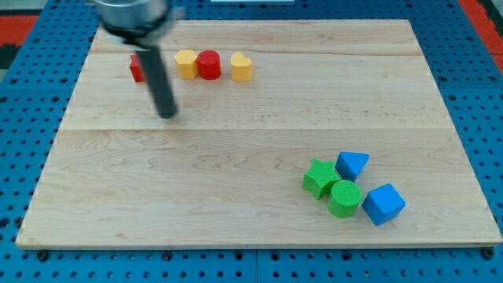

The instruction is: Move the green circle and cube slightly diagonal to each other

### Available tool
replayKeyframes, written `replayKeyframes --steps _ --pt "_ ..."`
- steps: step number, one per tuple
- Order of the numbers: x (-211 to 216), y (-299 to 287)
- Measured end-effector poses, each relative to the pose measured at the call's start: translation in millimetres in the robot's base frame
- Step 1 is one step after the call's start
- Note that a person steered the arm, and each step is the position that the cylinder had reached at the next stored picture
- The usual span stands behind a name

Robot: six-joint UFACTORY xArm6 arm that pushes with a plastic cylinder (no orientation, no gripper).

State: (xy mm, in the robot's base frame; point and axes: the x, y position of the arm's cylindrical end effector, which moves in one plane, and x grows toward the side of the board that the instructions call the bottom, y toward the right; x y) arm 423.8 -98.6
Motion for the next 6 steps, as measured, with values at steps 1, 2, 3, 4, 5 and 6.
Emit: replayKeyframes --steps 1,2,3,4,5,6 --pt "37 98" --pt "37 205" --pt "50 326" --pt "130 367" --pt "151 357" --pt "153 290"
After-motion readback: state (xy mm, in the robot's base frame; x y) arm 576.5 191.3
